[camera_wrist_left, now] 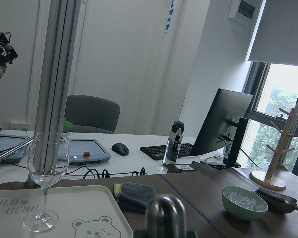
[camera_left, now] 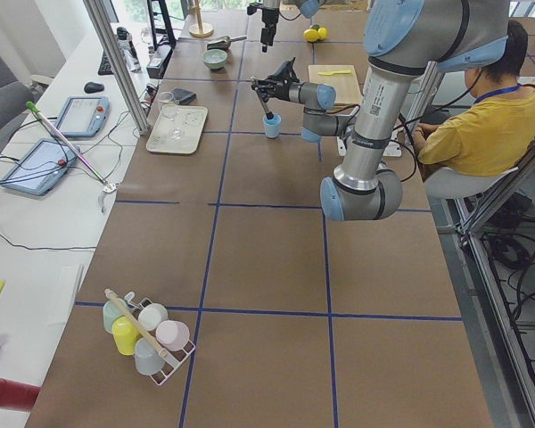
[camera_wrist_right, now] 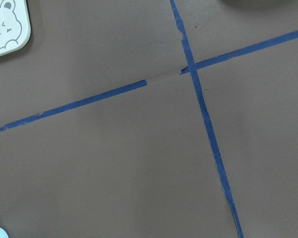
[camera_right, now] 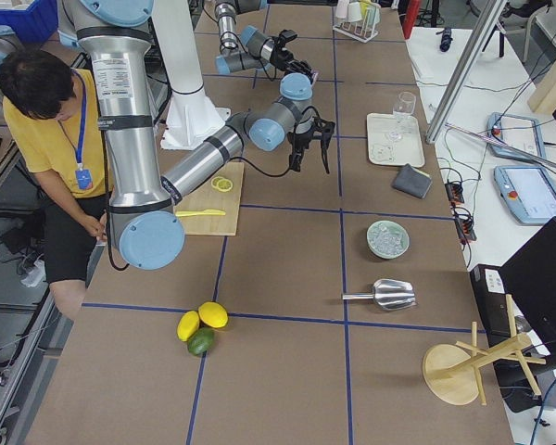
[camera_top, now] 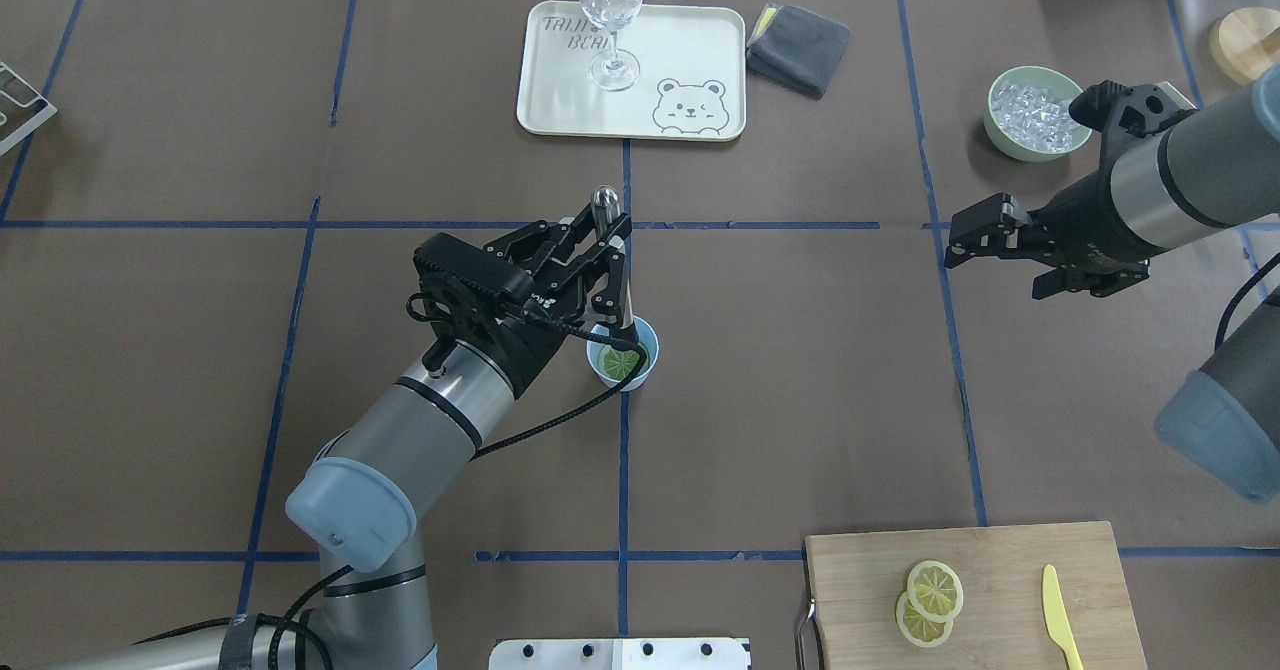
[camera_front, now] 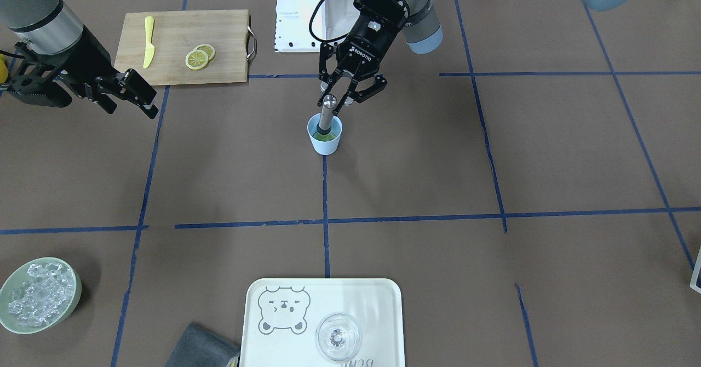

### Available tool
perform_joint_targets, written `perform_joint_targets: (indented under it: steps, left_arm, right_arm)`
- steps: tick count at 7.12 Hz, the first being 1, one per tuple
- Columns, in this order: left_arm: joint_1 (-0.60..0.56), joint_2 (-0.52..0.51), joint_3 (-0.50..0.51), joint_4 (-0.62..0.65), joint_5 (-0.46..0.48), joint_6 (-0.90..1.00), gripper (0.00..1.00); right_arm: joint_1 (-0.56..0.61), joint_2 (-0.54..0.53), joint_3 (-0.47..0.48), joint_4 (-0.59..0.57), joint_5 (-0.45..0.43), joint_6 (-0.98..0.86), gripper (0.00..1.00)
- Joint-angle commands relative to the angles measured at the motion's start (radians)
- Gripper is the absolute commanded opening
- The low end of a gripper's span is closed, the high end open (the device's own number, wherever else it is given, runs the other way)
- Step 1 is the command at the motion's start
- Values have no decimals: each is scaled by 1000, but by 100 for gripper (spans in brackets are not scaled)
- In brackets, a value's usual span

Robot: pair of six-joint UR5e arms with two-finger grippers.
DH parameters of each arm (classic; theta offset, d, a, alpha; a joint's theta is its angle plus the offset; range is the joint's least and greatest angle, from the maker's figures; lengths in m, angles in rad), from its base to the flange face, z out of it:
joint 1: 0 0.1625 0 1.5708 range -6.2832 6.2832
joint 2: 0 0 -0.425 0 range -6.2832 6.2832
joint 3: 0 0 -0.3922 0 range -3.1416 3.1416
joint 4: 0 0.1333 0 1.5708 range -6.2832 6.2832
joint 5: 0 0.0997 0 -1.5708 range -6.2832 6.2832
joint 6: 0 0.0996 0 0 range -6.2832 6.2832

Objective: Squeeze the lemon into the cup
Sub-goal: 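Press the muddler down onto the lemon slice inside the cup with the left gripper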

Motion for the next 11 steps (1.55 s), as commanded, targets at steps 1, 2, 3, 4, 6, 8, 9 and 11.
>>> perform_joint_targets:
  steps: [1, 2, 3, 4, 6, 8, 9, 11]
  left_arm:
    - [22, -3, 54, 0, 2, 0, 0]
    - [37, 0, 69, -13, 2, 0, 0]
    - [60, -1, 106, -28, 25, 0, 0]
    - [62, -1, 115, -46, 31, 0, 0]
    - [62, -12, 105, -48, 29, 0, 0]
    - [60, -21, -39, -48, 19, 162, 0]
    - [59, -18, -67, -48, 10, 195, 0]
    - [40, -22, -143, -36, 9, 197, 0]
  right_arm:
    - [-1, 2, -5, 0, 0, 0, 100]
    - [-2, 2, -5, 0, 0, 0, 100]
    - [-2, 2, -7, 0, -2, 0, 100]
    - [-2, 2, -14, 0, -3, 0, 100]
    - [-2, 5, -13, 2, -2, 0, 100]
    - [3, 5, -11, 2, -2, 0, 100]
    - [3, 5, -11, 2, 0, 0, 100]
    - [3, 4, -15, 2, -2, 0, 100]
